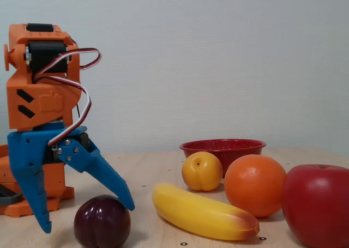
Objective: Put plum in the red bowl.
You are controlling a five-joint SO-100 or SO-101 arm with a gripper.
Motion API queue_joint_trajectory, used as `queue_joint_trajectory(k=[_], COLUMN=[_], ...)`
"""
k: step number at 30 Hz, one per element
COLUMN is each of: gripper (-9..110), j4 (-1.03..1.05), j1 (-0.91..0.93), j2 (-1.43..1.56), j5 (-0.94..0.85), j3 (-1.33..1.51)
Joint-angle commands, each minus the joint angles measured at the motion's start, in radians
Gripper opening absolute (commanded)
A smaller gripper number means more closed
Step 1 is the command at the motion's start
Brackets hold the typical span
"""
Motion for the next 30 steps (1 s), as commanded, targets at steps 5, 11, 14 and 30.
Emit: queue_joint_trajectory(k=[5,11,14,30], gripper=[47,47,47,47], j4=[-0.035,-0.038,-0.038,-0.055], j1=[-0.048,-0.063,-0.072,-0.086], j2=[0.002,-0.017,-0.028,-0.06], j5=[0.029,0.035,0.04,0.044], j3=[-0.038,-0.052,-0.061,-0.094])
